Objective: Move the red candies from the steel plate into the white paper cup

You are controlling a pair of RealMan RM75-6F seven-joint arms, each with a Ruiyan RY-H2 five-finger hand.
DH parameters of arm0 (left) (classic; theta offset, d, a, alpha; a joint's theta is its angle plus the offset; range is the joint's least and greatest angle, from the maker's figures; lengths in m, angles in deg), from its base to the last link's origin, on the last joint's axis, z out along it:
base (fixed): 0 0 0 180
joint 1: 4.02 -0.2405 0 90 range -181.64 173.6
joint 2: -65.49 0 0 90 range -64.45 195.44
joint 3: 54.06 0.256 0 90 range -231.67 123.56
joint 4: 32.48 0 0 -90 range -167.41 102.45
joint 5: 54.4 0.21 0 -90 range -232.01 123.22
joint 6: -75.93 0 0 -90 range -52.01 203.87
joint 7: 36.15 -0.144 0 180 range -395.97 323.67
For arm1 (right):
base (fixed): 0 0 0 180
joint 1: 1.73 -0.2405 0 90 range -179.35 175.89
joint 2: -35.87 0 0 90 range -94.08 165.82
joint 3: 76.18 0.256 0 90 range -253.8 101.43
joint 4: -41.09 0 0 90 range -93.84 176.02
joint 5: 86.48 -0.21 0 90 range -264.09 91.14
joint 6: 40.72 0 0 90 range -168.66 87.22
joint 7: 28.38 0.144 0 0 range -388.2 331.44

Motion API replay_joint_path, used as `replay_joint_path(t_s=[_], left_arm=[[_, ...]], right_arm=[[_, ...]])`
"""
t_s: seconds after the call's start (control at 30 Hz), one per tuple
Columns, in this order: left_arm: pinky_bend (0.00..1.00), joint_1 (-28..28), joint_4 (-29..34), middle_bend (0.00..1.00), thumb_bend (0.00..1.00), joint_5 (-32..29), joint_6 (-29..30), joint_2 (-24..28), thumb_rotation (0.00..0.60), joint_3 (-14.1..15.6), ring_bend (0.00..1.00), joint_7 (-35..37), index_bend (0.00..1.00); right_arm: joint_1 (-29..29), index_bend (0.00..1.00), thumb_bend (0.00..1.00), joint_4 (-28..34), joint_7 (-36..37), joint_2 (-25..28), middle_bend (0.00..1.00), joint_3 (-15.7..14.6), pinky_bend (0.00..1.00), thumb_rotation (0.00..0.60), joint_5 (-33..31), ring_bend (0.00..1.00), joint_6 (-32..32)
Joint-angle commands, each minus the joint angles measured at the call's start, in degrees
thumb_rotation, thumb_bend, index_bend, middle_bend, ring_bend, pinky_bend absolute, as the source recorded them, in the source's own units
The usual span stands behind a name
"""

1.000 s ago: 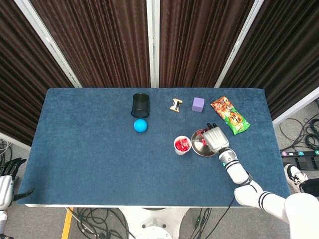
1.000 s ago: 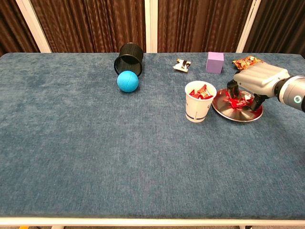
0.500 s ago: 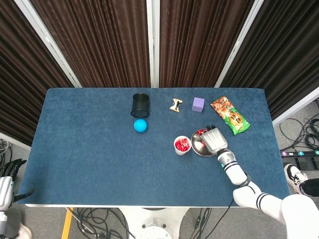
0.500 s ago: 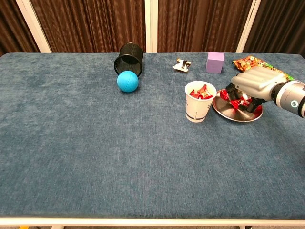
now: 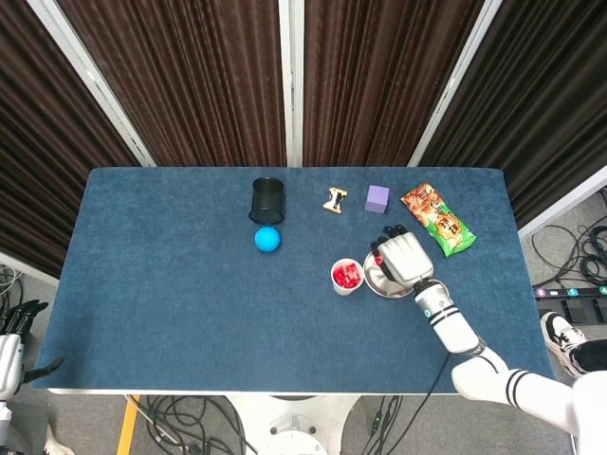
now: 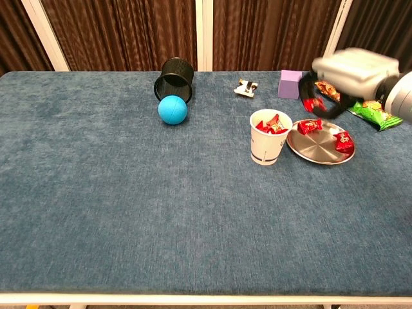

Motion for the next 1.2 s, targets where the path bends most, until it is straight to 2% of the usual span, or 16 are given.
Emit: replay_joint_path(t_s=[0.03, 0.33, 0.53, 0.63, 0.7, 0.87, 1.0, 1.2], left_arm=[[0.20, 0.0, 0.2, 0.24, 0.00, 0.1, 0.1, 0.1, 0.600, 0.0, 0.15, -0.2, 0.24], [0.20, -0.2, 0.6, 0.24, 0.00, 0.0, 0.2, 0.3, 0.600, 0.1, 0.15, -0.3, 0.24], [0.20, -0.4, 0.2, 0.24, 0.00, -0.1, 0.2, 0.0, 0.600, 0.3, 0.15, 0.0, 0.24], [0.20, -0.5, -0.1, 0.24, 0.00, -0.1, 0.3, -0.1, 0.600, 0.3, 0.15, 0.2, 0.24], [0.20, -0.6, -0.1, 0.24, 0.00, 0.0, 0.5, -0.1, 0.600, 0.3, 0.15, 0.2, 0.24], [0.20, -0.5, -0.4, 0.24, 0.00, 0.1, 0.6, -0.2, 0.600, 0.2, 0.15, 0.6, 0.24], [0.20, -0.3, -0.5, 0.24, 0.00, 0.3, 0.4, -0.5, 0.600, 0.1, 0.15, 0.7, 0.24], [0.20, 0.0, -0.6, 0.24, 0.00, 0.3, 0.0, -0.7, 0.600, 0.1, 0.15, 0.6, 0.24]], right_arm=[[-0.1, 0.55, 0.39, 9.2, 0.9, 5.3, 0.50, 1.5, 0.27, 0.600, 2.7, 0.23, 2.5], [-1.8, 0.50, 0.39, 9.3, -1.5, 2.4, 0.45, 0.2, 0.27, 0.600, 2.4, 0.20, -0.8], [-2.0, 0.35, 0.38, 8.8, -2.5, 1.5, 0.36, -0.8, 0.26, 0.600, 2.0, 0.13, -2.0], [-2.0, 0.27, 0.30, 9.0, -2.7, 1.8, 0.30, -0.8, 0.25, 0.600, 1.8, 0.11, -1.9], [-1.6, 0.25, 0.24, 9.5, -2.4, 2.3, 0.29, -0.6, 0.25, 0.600, 1.8, 0.10, -1.0], [0.5, 0.25, 0.16, 9.6, -1.8, 5.5, 0.32, 0.6, 0.25, 0.600, -0.2, 0.11, 1.6], [1.6, 0.30, 0.14, 7.9, -3.5, 7.4, 0.35, -0.1, 0.24, 0.600, -3.5, 0.13, -0.1], [1.6, 0.36, 0.13, 1.9, -6.7, 5.2, 0.39, -1.2, 0.25, 0.600, -9.7, 0.15, -4.9]])
